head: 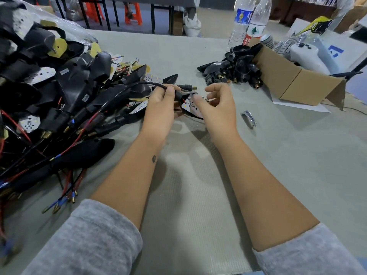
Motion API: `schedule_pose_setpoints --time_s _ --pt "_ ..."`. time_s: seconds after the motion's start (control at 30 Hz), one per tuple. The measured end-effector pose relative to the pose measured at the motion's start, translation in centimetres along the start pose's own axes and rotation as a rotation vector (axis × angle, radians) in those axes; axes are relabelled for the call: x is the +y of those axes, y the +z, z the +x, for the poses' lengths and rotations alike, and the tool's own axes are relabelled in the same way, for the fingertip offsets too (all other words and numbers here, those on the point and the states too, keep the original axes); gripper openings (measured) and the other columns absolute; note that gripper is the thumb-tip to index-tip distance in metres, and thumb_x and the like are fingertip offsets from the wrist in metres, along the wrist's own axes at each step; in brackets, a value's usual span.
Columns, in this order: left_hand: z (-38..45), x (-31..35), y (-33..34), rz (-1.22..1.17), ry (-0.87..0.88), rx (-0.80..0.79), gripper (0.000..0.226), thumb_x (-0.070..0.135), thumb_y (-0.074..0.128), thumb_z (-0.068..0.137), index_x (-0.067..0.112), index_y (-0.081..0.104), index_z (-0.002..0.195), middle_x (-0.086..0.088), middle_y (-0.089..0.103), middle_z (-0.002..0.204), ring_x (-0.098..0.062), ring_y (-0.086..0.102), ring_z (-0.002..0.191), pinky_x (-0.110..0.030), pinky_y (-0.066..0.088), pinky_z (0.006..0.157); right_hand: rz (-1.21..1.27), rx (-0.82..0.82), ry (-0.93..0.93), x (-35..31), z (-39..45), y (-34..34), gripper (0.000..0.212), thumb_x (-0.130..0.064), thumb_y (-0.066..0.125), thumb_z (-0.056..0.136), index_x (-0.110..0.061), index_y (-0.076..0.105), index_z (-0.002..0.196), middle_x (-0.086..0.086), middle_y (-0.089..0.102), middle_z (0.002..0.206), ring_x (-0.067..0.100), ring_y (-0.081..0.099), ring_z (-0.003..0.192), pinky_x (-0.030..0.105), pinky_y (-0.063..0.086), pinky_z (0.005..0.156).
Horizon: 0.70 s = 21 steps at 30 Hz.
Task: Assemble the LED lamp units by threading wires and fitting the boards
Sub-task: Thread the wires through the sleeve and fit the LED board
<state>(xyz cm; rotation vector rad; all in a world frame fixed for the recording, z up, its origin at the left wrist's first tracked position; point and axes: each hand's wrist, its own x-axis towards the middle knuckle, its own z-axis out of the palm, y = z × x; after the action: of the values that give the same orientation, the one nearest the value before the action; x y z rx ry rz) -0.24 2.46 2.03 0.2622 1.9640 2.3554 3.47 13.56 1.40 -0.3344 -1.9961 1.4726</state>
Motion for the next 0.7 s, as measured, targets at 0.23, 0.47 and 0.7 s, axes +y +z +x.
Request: schedule_pose_setpoints --time_s 0.23,0.47,0.7 --pt "-0.3 0.3 -0.9 0.006 -0.064 -0.272 0.036 0.017 0.044 0.098 0.017 0.064 0.068 0.005 0.063 0.064 -0.01 0.059 0.059 -0.024 0.046 0.065 0.486 -0.241 0.307 -0.4 0.9 -0.7 0.038 -0.03 0.036 0.101 -0.006 0.063 0.09 0.006 0.058 0.069 0.012 0.051 0.053 0.026 0.038 0.056" --pt "-1.3 0.1 -0.1 0.223 -0.045 -0.48 0.041 0.014 0.05 0.097 0.018 0.069 0.06 0.005 0.068 0.065 -0.006 0.061 0.061 -0.017 0.045 0.063 0.549 -0.323 0.27 -0.8 0.1 -0.2 0.022 -0.006 0.051 0.096 -0.001 0.065 0.08 0.008 0.061 0.07 0.015 0.057 0.063 0.022 0.047 0.059" --pt "-1.1 -0.4 0.2 0.527 0.027 -0.343 0.043 0.033 0.054 0.091 0.019 0.037 0.054 0.001 0.031 0.053 -0.011 0.027 0.047 -0.027 0.02 0.044 0.229 -0.21 0.101 -0.4 0.1 0.1 0.02 -0.009 0.052 0.098 -0.01 0.062 0.08 -0.003 0.049 0.062 0.004 0.044 0.056 0.016 0.04 0.056"
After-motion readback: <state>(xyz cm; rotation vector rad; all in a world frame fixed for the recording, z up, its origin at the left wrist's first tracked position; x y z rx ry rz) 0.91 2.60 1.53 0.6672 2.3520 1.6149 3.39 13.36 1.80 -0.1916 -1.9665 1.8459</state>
